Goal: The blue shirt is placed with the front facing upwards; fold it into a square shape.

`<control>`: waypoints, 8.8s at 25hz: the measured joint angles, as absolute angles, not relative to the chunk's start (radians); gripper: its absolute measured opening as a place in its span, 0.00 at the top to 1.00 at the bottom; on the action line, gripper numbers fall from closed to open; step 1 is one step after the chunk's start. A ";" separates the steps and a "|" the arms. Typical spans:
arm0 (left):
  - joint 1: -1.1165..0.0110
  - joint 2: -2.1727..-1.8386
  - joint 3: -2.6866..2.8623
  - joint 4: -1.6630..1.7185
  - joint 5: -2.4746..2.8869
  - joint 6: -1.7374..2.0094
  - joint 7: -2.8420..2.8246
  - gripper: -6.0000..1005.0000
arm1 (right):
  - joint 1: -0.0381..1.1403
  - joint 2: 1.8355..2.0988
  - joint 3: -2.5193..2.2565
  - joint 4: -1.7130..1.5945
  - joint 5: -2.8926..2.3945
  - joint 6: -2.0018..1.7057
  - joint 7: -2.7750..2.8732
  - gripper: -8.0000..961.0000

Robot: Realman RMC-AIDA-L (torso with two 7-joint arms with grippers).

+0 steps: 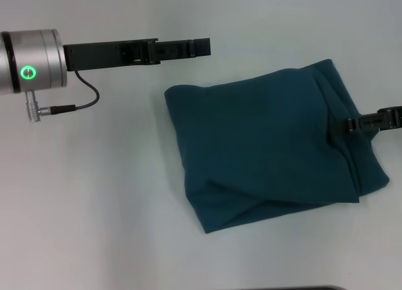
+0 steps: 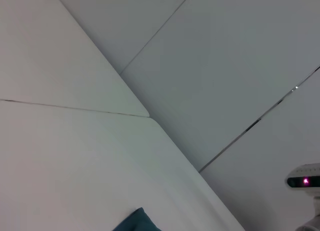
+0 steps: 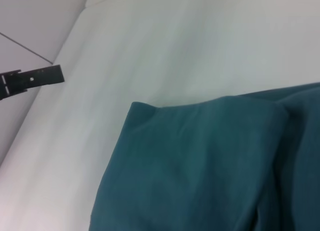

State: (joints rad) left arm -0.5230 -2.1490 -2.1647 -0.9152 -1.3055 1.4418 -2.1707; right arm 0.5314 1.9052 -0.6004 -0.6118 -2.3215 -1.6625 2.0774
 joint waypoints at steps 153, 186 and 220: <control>-0.540 -2.137 -2.184 -0.847 -1.305 1.417 -2.104 0.04 | 0.599 2.000 -0.637 -0.573 -2.128 -1.403 1.983 0.95; -0.549 -2.134 -2.188 -0.847 -1.305 1.416 -2.100 0.04 | 0.473 1.931 -0.648 -0.634 -2.191 -1.595 2.116 0.15; -0.546 -2.132 -2.192 -0.835 -1.305 1.416 -2.086 0.04 | 0.516 1.972 -0.652 -0.634 -2.271 -1.528 2.145 0.18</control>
State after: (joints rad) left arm -0.5462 -2.1322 -2.1916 -0.8355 -1.3054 1.4164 -2.0862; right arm 0.5161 1.9718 -0.6524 -0.6336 -2.2706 -1.5284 2.1451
